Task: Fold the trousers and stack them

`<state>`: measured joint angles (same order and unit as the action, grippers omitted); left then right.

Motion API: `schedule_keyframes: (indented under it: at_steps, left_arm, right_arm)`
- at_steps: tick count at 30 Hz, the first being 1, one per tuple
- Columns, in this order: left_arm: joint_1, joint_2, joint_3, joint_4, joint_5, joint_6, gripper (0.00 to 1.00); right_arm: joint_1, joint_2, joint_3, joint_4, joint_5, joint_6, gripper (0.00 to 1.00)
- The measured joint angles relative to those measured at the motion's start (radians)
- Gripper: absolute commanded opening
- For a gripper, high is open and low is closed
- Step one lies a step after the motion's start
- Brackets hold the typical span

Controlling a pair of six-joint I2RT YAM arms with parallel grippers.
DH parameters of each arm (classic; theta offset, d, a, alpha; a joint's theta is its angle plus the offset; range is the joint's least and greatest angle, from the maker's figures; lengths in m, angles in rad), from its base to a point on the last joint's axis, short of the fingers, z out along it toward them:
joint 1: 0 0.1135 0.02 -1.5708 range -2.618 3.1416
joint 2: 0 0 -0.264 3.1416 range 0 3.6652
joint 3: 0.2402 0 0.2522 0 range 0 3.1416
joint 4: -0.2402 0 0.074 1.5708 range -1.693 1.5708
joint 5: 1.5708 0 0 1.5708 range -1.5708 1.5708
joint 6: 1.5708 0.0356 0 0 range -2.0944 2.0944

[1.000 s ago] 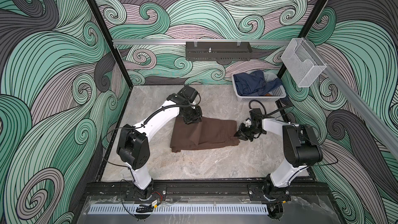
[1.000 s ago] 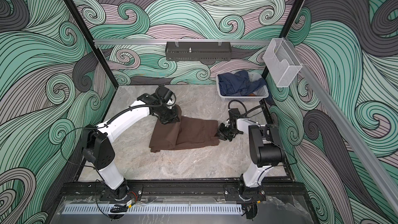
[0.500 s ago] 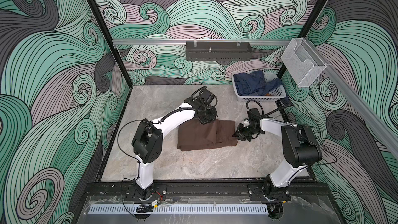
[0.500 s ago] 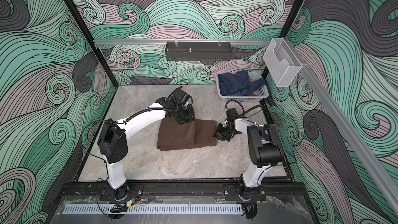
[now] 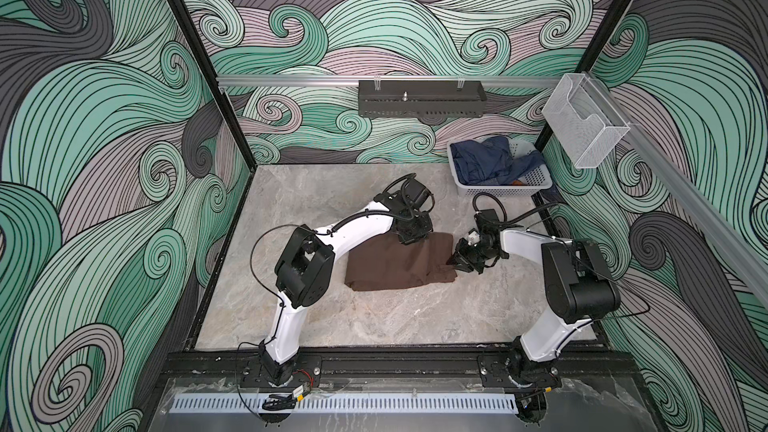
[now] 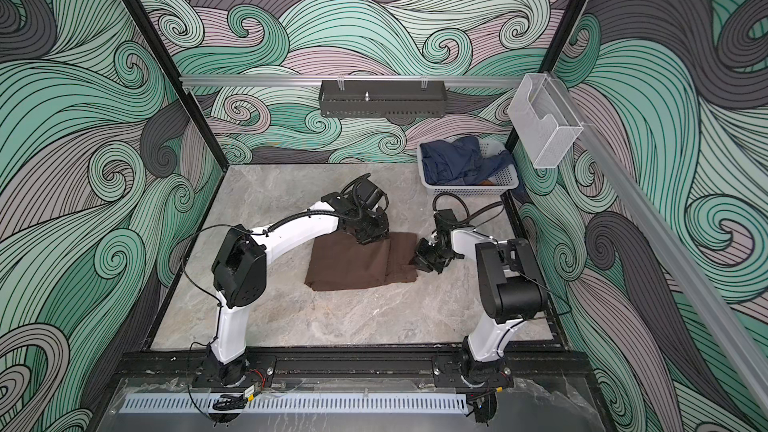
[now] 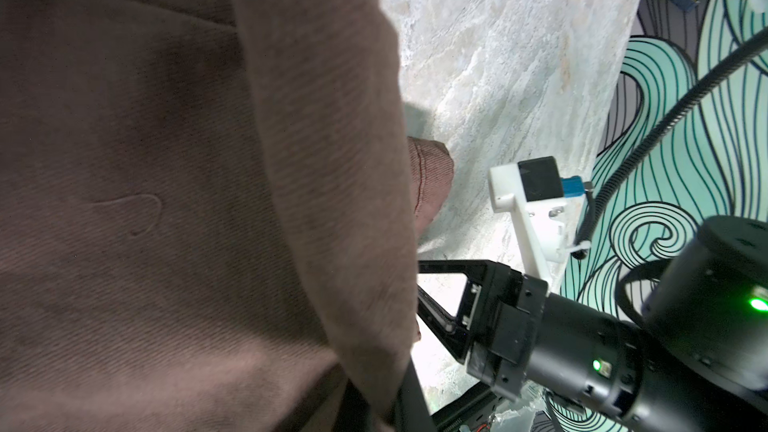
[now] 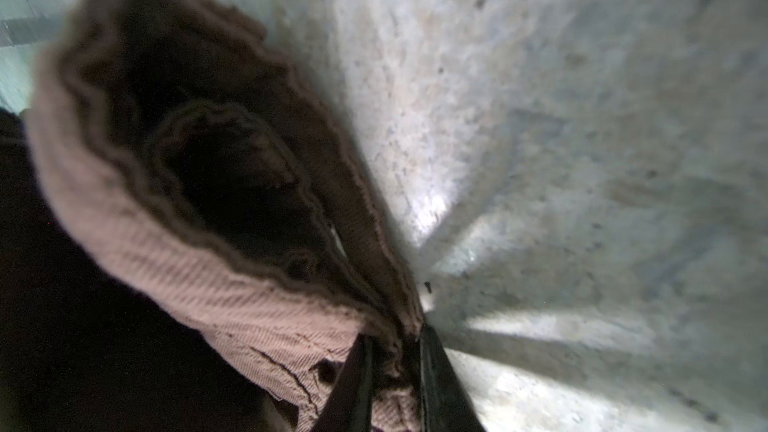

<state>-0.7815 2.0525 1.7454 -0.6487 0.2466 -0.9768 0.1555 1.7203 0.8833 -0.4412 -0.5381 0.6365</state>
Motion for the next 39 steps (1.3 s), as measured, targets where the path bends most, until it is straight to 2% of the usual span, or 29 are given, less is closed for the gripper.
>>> schedule_keyframes:
  at_steps: [32, 34, 37, 39]
  left_arm:
    - [-0.035, 0.175, 0.19, 0.006, 0.021, -0.019, 0.0]
    - [-0.035, 0.183, 0.19, 0.006, 0.026, -0.019, 0.04]
    - [-0.035, 0.196, 0.19, 0.006, 0.032, -0.02, 0.15]
    - [-0.035, 0.196, 0.19, 0.006, 0.037, -0.016, 0.26]
  right_arm:
    - [0.032, 0.012, 0.019, -0.018, 0.006, 0.008, 0.21]
    - [0.033, 0.013, 0.02, -0.019, 0.007, 0.007, 0.23]
    - [0.036, 0.012, 0.025, -0.031, 0.014, 0.006, 0.26]
    - [0.04, 0.01, 0.032, -0.044, 0.023, 0.005, 0.32]
